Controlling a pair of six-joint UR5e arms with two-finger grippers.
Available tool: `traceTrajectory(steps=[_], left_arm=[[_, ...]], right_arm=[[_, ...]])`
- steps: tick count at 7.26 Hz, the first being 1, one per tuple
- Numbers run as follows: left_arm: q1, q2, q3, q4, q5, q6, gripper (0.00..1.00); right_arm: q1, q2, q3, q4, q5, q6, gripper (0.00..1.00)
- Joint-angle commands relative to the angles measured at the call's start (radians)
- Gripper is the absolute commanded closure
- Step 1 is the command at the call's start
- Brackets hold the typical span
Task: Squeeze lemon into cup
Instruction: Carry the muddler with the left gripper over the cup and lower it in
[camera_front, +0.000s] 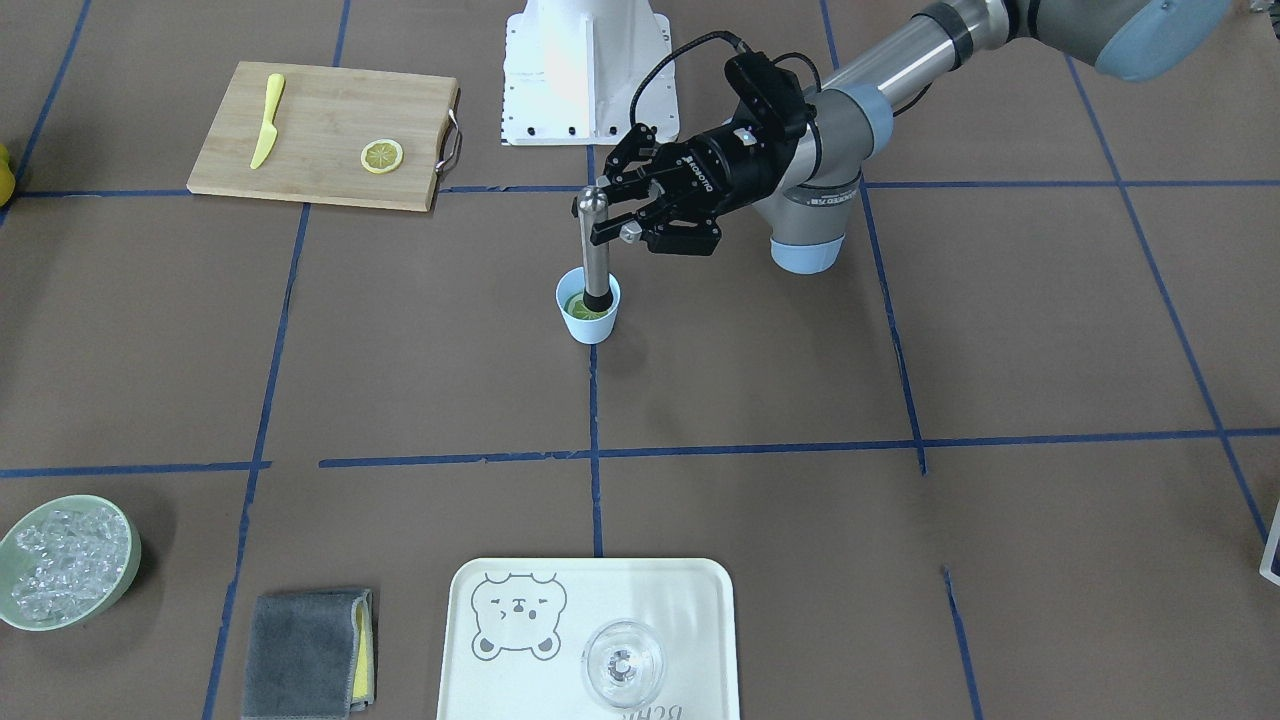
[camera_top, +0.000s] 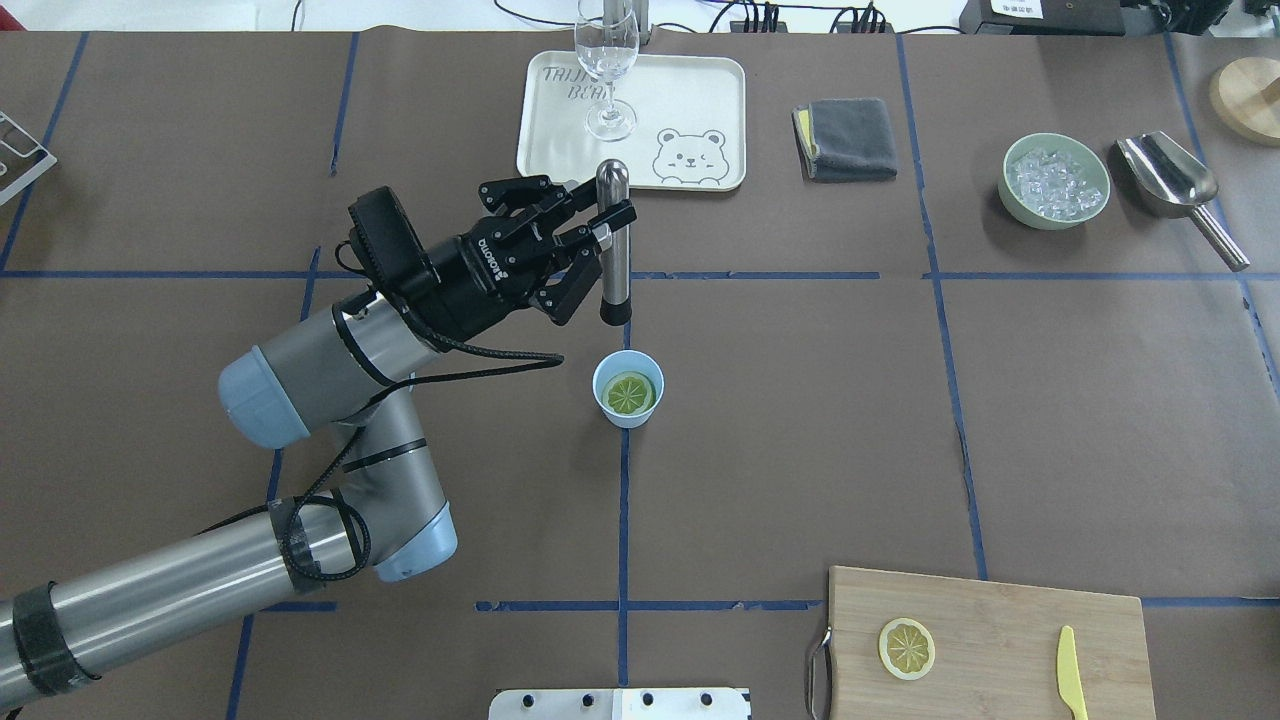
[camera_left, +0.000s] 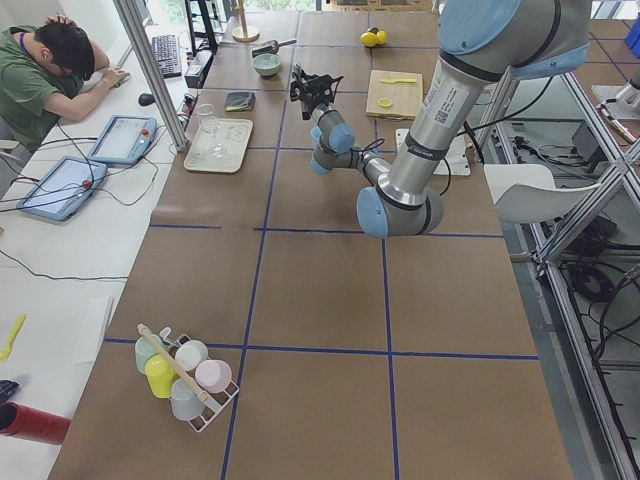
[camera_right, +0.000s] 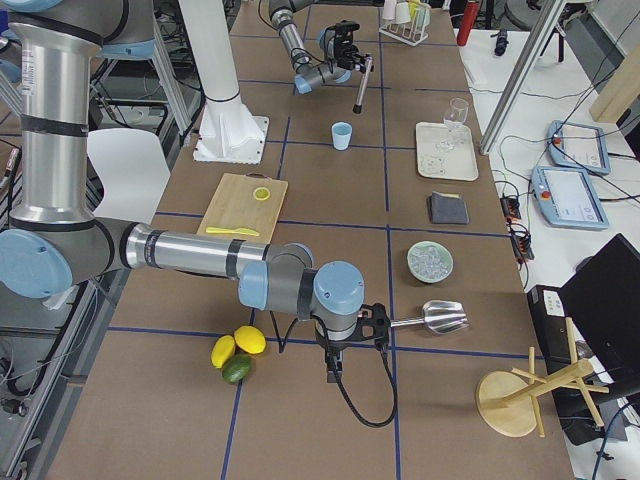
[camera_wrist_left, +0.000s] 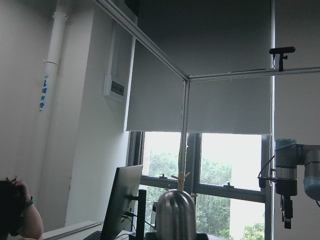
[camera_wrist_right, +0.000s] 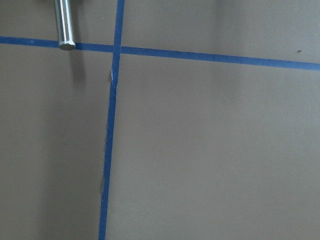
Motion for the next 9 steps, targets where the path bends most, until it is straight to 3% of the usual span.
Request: traceTrajectory(steps=[1,9], left_arm=[[0.045,0.000,0.036,-0.019,0.033,0.055,1.00],[0.103,0.000,0.082,-0.017,0.080,0.059,1.00]], right_arm=[[0.002,-0.002,0.000,0.000,0.001,0.000,0.00],[0.005,-0.006,0.000,0.000,0.001,0.000,0.00]])
